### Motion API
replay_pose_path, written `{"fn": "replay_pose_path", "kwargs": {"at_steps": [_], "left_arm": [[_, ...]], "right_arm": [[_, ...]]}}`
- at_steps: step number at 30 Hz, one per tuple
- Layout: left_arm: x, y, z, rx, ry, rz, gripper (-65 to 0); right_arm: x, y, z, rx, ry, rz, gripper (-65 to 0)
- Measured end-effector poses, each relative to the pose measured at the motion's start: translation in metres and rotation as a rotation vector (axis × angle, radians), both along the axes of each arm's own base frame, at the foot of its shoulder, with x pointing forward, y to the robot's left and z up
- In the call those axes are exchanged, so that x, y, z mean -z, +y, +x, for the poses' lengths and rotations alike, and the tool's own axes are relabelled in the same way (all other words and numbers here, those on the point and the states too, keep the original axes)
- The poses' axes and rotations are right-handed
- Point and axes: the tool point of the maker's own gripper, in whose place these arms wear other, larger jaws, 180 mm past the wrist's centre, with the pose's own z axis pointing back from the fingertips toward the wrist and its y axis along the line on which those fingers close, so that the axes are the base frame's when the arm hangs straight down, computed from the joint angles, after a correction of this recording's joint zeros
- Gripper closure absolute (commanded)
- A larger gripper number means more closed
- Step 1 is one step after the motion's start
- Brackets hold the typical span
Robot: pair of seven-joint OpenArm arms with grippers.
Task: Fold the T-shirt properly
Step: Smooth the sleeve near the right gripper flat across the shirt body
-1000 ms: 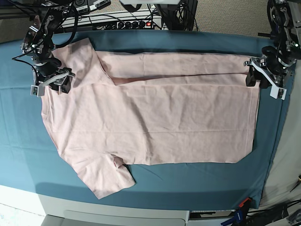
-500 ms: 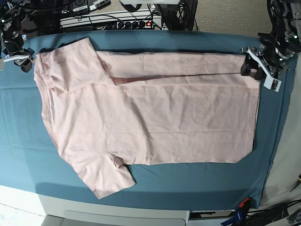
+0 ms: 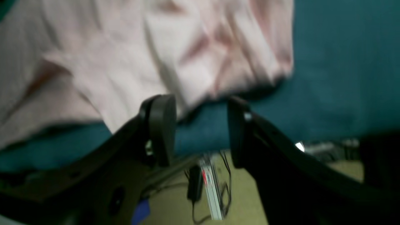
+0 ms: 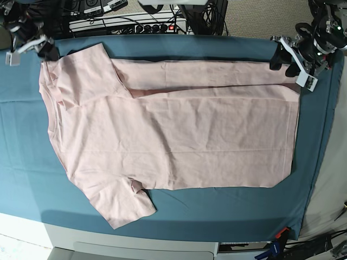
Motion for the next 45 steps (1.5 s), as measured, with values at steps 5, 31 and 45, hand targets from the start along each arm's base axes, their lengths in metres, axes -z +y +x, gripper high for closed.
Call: {"fn": "replay_pose_path", "kwargs": {"at_steps": [5, 31, 45], "left_arm": [[0.000, -0.001, -0.001, 0.001, 0.003, -0.003, -32.6], [0.003, 0.008, -0.004, 0.050, 0.027, 0.066, -32.6], [0.003, 0.008, -0.004, 0.050, 0.026, 0.066, -32.6]], "right_arm": [[0.012, 0.013, -0.008, 0.055, -0.012, 0.041, -27.5], [0.042, 0.080, 0.018, 0.039, -0.055, 0.160, -14.2], [0.020, 0.099, 0.052, -0.043, -0.171, 0.232, 0.0]]}}
